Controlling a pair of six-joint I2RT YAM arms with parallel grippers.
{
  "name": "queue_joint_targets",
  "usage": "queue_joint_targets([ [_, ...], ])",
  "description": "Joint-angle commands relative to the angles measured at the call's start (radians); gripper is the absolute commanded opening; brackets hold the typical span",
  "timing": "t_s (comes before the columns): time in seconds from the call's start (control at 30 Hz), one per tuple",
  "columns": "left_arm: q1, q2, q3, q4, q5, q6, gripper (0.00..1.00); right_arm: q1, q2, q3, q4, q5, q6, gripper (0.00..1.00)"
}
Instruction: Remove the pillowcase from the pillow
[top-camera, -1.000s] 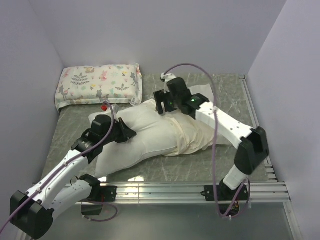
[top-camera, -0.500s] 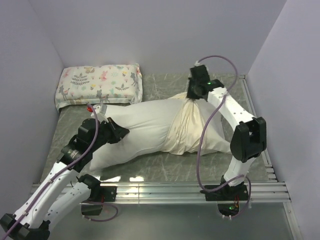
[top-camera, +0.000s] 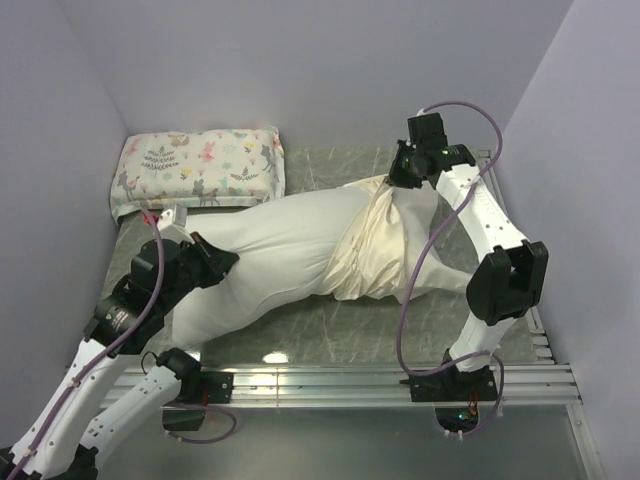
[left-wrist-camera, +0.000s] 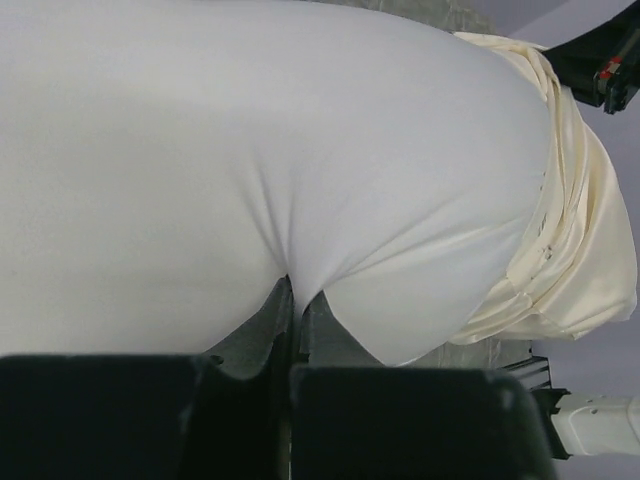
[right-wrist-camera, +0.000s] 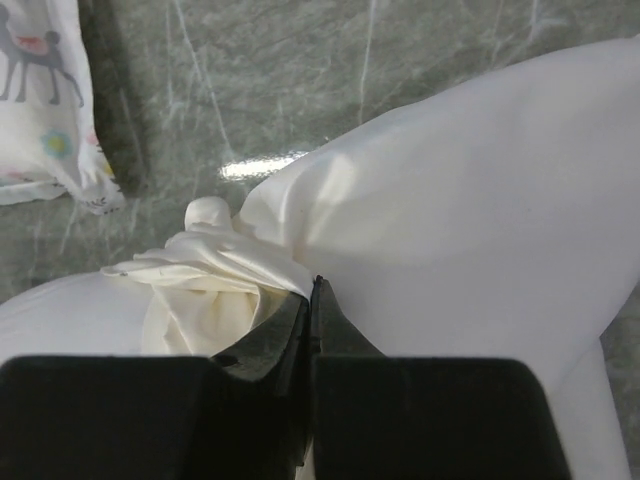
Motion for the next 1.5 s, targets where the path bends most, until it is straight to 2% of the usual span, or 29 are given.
queue_joint_targets([
  [0.0, 0.019, -0.013, 0.040, -0.047, -0.208, 0.051, 0.00, -0.095, -0.057, 0.040, 0.153, 0.173, -0.052, 0.01],
  [0.07, 0.021, 0.061, 0.004, 0.016, -0.208, 0.053, 0.00, -0.052, -0.072, 0.042, 0.169, 0.107, -0.079, 0.08],
  [0.23, 0.021, 0.170, -0.059, 0.152, -0.176, 0.030, 0.00, 0.101, -0.084, 0.059, 0.158, 0.110, -0.159, 0.28],
  [0.3, 0.021, 0.182, -0.088, 0.183, -0.152, 0.013, 0.00, 0.145, -0.109, 0.053, 0.120, 0.133, -0.179, 0.45],
  [0.33, 0.021, 0.179, -0.097, 0.191, -0.148, 0.010, 0.00, 0.168, -0.165, 0.031, 0.098, 0.162, -0.181, 0.59],
  [0.43, 0.021, 0.164, -0.135, 0.211, -0.144, 0.008, 0.00, 0.262, -0.337, -0.143, 0.117, 0.240, -0.155, 0.75],
  [0.57, 0.021, 0.166, -0.146, 0.222, -0.124, 0.013, 0.00, 0.395, -0.561, -0.456, 0.147, 0.337, -0.067, 0.80],
  [0.6, 0.022, 0.166, -0.145, 0.225, -0.121, 0.020, 0.00, 0.469, -0.600, -0.502, 0.153, 0.381, -0.044, 0.82],
  [0.63, 0.021, 0.169, -0.140, 0.228, -0.119, 0.027, 0.00, 0.503, -0.662, -0.542, 0.141, 0.410, -0.020, 0.92],
  [0.77, 0.021, 0.192, -0.096, 0.219, -0.119, 0.050, 0.00, 0.658, -0.769, -0.752, 0.163, 0.460, 0.118, 0.94],
  [0.9, 0.021, 0.224, -0.063, 0.223, -0.101, 0.074, 0.00, 0.721, -0.753, -0.889, 0.242, 0.443, 0.193, 0.93],
  [0.97, 0.019, 0.241, -0.021, 0.216, -0.089, 0.097, 0.00, 0.721, -0.718, -0.918, 0.273, 0.433, 0.214, 0.78],
  [1.0, 0.021, 0.261, 0.002, 0.199, -0.081, 0.141, 0.04, 0.722, -0.710, -0.918, 0.279, 0.430, 0.217, 0.68],
  [1.03, 0.019, 0.273, 0.071, 0.174, -0.076, 0.169, 0.08, 0.722, -0.706, -0.914, 0.276, 0.435, 0.217, 0.44],
  [1.07, 0.021, 0.288, 0.111, 0.147, -0.076, 0.192, 0.13, 0.721, -0.707, -0.897, 0.275, 0.435, 0.214, 0.34],
  [1.1, 0.021, 0.308, 0.148, 0.099, -0.067, 0.239, 0.31, 0.722, -0.712, -0.888, 0.275, 0.433, 0.207, 0.27],
  [1.13, 0.021, 0.314, 0.203, 0.084, -0.055, 0.261, 0.41, 0.724, -0.721, -0.876, 0.267, 0.435, 0.194, 0.20],
  [1.2, 0.010, 0.322, 0.239, 0.062, -0.006, 0.295, 0.65, 0.722, -0.721, -0.836, 0.237, 0.452, 0.184, 0.17],
  [1.23, -0.001, 0.324, 0.257, 0.045, 0.008, 0.303, 0.70, 0.722, -0.718, -0.814, 0.227, 0.458, 0.177, 0.17],
  [1.3, -0.056, 0.318, 0.254, 0.034, -0.013, 0.289, 0.76, 0.722, -0.709, -0.800, 0.213, 0.479, 0.172, 0.16],
  [1.47, -0.189, 0.333, 0.182, 0.094, -0.033, 0.252, 0.79, 0.722, -0.680, -0.756, 0.200, 0.484, 0.160, 0.15],
])
